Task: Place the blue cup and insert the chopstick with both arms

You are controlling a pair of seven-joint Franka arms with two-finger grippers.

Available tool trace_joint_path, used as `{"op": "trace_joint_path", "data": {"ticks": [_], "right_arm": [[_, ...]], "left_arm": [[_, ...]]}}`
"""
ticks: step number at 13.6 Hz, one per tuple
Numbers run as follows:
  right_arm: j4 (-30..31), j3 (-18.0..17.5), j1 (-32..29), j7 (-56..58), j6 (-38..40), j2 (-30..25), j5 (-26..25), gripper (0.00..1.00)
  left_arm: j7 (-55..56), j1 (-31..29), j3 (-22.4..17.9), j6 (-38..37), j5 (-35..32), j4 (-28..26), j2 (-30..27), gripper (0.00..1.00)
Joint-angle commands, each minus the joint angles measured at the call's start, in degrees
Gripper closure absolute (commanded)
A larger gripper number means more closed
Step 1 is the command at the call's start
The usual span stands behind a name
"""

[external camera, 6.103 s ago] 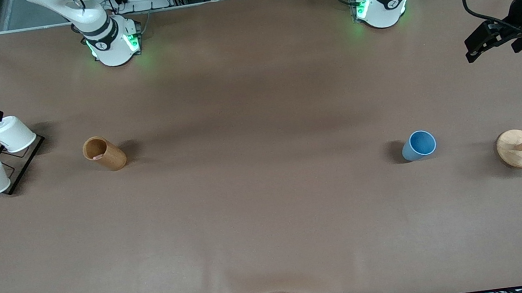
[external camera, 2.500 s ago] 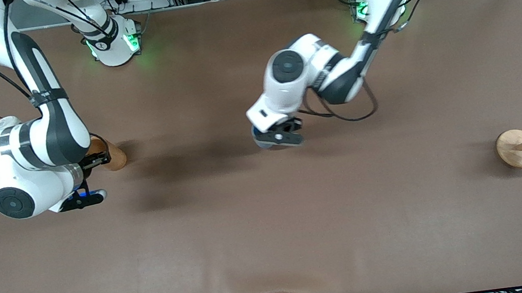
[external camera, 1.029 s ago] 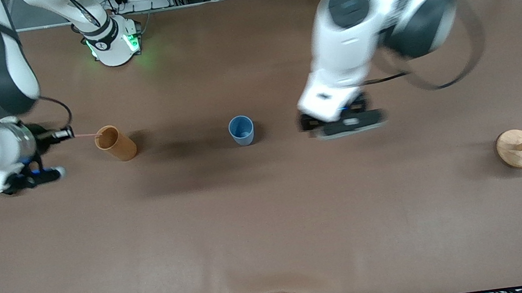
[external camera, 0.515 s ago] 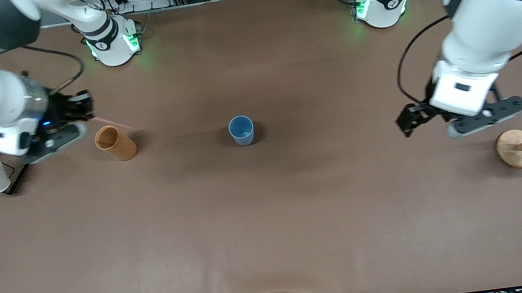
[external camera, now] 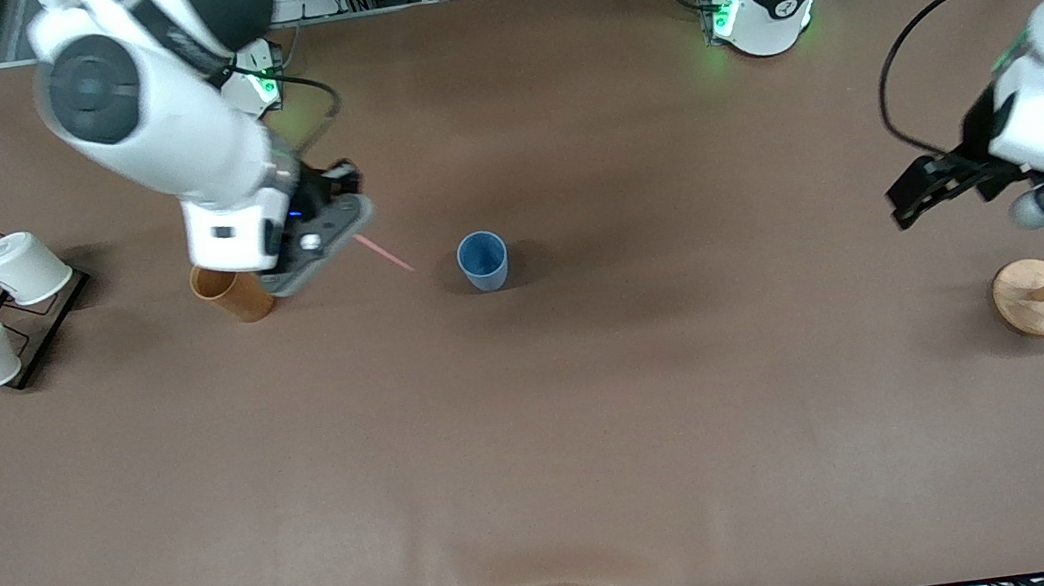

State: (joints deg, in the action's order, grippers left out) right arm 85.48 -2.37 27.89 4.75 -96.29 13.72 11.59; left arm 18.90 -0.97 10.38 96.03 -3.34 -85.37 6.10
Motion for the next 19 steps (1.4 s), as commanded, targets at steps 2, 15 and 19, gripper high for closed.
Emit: {"op": "trace_joint_path", "data": {"ticks": [2,15,19], "right_arm": [[-0.8,0.8,5.8,-2.2,-5.0,3.5,0.4,1.0],[2.1,0.9,9.6,-7.5,-5.7,7.1,-0.8,1.0],[2.5,0.9,10.7,-9.0,-9.7,10.4,-0.9,1.0]], "left_arm": [[-6.1,0.6,-4.6,-4.7,3.3,-1.5,-3.4,0.0],[-10.8,3.5,-8.8,-8.1,6.0,-5.3,-8.7,0.0],[-10.9,3.3,-8.7,-8.1,6.0,-6.1,-9.6,0.0]]}}
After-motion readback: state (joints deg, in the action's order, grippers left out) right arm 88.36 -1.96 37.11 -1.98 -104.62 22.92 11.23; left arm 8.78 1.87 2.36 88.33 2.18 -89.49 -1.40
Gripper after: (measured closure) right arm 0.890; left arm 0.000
